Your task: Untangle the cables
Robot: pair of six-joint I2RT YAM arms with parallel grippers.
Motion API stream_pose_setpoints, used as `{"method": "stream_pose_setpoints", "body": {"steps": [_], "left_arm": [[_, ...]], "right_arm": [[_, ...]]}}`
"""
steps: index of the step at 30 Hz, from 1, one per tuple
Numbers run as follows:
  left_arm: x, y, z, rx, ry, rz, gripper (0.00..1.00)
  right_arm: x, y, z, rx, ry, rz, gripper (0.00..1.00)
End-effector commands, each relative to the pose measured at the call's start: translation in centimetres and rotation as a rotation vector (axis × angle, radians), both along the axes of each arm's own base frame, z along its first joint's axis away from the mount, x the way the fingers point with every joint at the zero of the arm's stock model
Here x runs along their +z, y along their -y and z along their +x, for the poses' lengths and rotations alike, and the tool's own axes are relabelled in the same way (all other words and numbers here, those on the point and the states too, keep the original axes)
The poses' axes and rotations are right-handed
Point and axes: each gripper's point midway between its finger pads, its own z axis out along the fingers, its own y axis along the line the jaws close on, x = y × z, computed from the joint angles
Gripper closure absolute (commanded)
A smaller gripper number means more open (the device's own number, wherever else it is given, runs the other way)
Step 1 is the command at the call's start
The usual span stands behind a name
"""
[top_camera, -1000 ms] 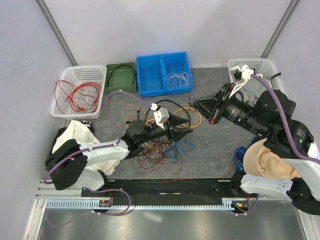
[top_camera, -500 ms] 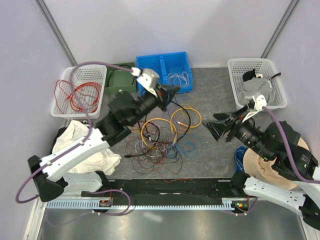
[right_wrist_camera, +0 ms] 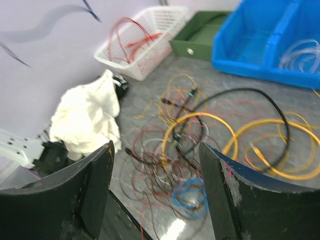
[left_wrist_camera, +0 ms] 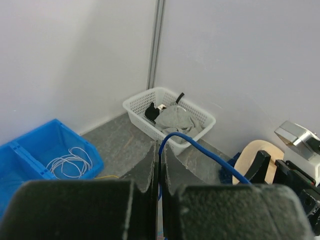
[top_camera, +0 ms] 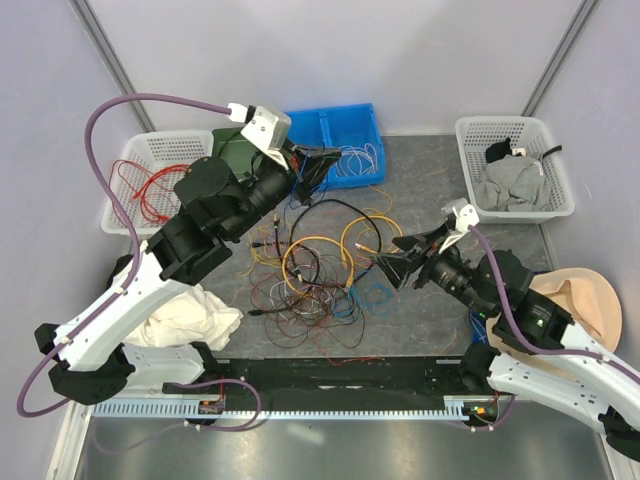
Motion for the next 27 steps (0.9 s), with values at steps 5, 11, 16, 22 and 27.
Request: {"method": "stream_pose_setpoints", "body": {"steps": [5, 11, 16, 22, 27], "left_arm": [[-0.4, 0.6, -1.5, -0.084, -0.004, 0.027, 0.98], [-0.8, 0.8, -2.1, -0.118, -0.020, 0.023, 0.98], [-1.3, 1.2, -2.8, -0.161, -0.032, 0.028, 0.98], [-1.8, 1.4, -3.2, -0.184, -0.044, 0.031, 0.98], [-2.2, 1.7, -3.7, -0.219, -0.054, 0.028, 0.98]], "right_arm": [[6.6, -2.7, 0.3, 0.073, 0.195, 0.292, 0.23], [9.1, -2.9, 0.1, 0.091, 0.289, 0.418, 0.23], [12.3, -2.6, -0.5, 0.105, 0.377, 0.525, 0.23], [14.1, -4.0, 0.0, 0.125, 0.412, 0.542, 0.23], [14.1, -6.3, 1.3, 0.147, 0.403, 0.524, 0.24]]}}
